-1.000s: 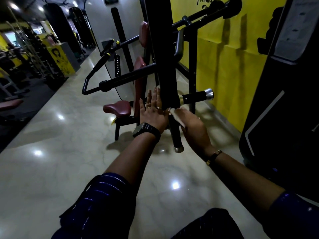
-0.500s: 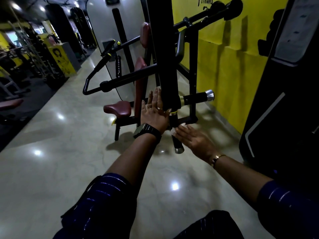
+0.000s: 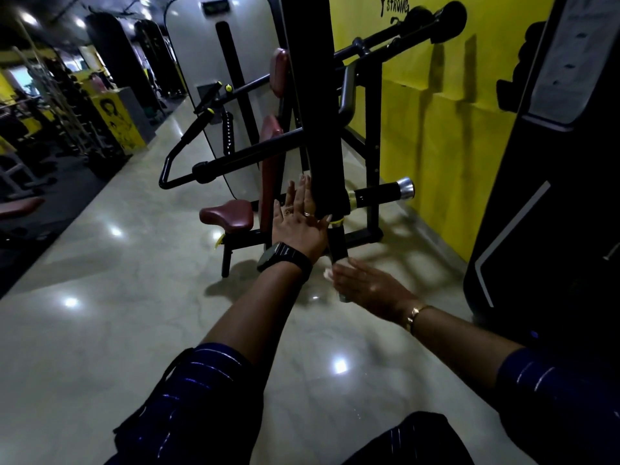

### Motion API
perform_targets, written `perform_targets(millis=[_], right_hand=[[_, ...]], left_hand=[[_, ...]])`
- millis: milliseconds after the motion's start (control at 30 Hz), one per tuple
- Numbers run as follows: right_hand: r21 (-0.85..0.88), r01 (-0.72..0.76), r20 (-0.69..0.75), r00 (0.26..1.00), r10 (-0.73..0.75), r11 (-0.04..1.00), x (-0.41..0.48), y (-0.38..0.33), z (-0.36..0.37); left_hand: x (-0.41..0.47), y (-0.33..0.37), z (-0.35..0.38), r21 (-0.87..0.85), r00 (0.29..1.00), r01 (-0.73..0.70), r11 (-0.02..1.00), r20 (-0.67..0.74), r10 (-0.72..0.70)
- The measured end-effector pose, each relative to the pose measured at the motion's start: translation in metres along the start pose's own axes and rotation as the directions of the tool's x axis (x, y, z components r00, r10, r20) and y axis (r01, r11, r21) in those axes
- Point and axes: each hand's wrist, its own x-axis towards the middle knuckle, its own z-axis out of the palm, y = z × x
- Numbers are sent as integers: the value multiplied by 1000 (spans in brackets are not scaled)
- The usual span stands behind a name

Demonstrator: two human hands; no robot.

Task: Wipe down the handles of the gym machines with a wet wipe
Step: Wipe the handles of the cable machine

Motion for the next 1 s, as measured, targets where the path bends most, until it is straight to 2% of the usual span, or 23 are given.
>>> perform_targets(millis=[67,133,233,333,400,533,733,1000], right_hand=[[-74,93,127,988,-83,993,-15,-13,5],[-121,147,186,975,-123,982,-17,-18,7],[-47,95,60,994,-92,994,2,-8,-3],[-90,90,-26,995,-93,992,26,4,-14],[-150,118,25,993,-115,982,30,5,-11],[-238,214,246,957,-154,948,2,-16,8],[-266,214,281,950,-136,940,-26,-14,13],[-304,295,431,891,-145,906,12,-24,21]], left_hand=[[1,0,0,-15,1000,0,1000,3,0],[1,-1,-1,-15,1000,0,1000,2,0],[0,-1,0,-14,1000,-5,1000,-1,5],[1,-2,3,-19,1000,-6,1000,-27,6],[2,-3,4,-22,1000,-5,1000,-29,4],[2,-2,3,-36,1000,-9,999,-25,8],[1,-3,3,-50,1000,-15,999,-20,14],[1,-4,5,-43,999,-12,999,-30,11]])
